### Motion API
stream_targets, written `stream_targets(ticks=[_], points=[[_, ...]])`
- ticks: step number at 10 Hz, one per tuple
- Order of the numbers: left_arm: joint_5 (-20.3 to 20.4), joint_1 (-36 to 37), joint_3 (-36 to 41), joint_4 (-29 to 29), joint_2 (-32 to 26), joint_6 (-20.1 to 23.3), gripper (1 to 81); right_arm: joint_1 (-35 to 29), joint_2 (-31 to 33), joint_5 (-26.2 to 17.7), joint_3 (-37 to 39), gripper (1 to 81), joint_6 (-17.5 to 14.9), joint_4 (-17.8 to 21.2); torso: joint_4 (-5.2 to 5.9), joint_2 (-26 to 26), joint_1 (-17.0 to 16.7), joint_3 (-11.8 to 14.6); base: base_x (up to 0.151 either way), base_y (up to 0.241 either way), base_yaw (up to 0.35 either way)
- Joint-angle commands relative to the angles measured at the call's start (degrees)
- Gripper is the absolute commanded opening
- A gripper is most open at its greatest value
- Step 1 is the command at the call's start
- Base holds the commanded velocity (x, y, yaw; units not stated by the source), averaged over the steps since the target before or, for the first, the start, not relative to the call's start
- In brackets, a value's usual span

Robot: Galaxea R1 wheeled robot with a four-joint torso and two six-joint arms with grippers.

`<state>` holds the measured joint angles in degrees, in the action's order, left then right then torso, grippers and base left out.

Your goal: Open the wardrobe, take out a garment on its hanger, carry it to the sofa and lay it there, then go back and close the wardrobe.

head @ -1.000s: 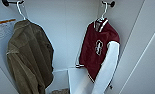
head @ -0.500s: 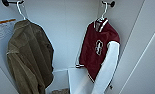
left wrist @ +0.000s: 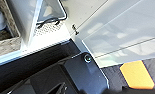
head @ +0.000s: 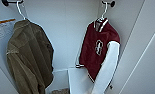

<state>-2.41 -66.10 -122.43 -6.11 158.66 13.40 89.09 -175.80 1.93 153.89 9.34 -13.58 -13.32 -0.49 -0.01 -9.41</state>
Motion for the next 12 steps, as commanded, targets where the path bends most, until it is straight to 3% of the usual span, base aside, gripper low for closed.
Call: stream_targets(ticks=[1,3,6,12], points=[[-3.12,10.58,10.54,-0.13,-5.28,-0.3,81.1,-1.5,-0.01,-3.16,-0.18,81.1,-0.02,0.4,0.0,0.0,0.01,0.0,0.0,0.0,0.0],[-3.21,14.01,17.48,-1.45,-8.09,-0.39,81.1,-1.76,-0.01,-3.16,-0.18,81.1,-0.02,0.4,0.0,0.02,0.01,0.0,0.0,0.0,0.0],[-3.56,18.84,20.63,-3.38,-8.88,-0.39,81.1,-2.11,0.07,-3.42,-0.01,81.1,-0.02,0.4,0.0,0.02,0.01,-0.02,0.0,0.0,0.0],[-9.71,34.49,23.64,-12.88,-7.74,-0.39,81.1,-2.29,-0.01,-3.68,0.61,81.1,-0.02,0.48,-0.02,0.02,0.03,-0.06,0.0,0.0,0.0]])
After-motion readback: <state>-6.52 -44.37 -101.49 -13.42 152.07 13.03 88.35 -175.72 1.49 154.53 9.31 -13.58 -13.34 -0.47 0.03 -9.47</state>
